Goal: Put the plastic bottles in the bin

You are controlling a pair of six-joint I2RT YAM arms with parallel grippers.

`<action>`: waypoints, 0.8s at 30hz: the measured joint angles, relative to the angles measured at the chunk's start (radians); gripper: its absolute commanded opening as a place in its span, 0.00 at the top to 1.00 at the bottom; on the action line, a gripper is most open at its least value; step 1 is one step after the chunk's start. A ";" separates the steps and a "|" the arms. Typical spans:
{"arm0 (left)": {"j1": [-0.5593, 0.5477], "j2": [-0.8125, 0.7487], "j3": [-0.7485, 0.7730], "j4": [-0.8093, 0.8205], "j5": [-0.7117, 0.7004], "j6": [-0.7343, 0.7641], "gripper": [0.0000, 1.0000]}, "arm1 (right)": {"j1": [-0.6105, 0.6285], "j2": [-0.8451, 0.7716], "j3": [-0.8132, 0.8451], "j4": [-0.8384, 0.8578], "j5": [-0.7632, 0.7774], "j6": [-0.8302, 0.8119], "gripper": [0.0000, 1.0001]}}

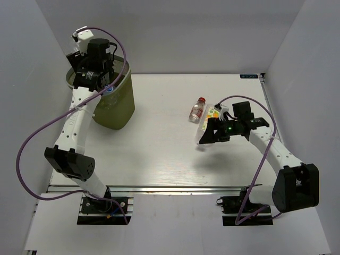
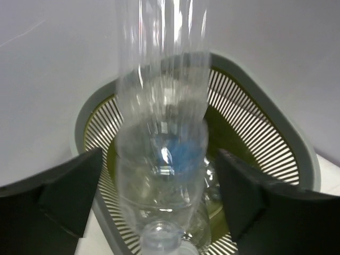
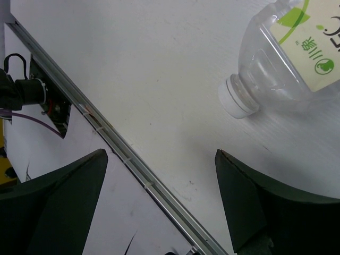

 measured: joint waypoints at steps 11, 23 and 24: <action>0.024 -0.070 -0.109 0.000 0.238 0.009 0.01 | 0.030 0.109 -0.002 0.024 -0.005 0.045 0.12; -0.016 -0.480 -0.603 0.141 1.218 0.143 0.01 | 0.070 0.177 -0.008 0.151 0.247 0.228 0.12; -0.016 -0.504 -0.639 0.133 1.237 0.143 0.01 | 0.071 0.179 -0.011 0.169 0.275 0.247 0.12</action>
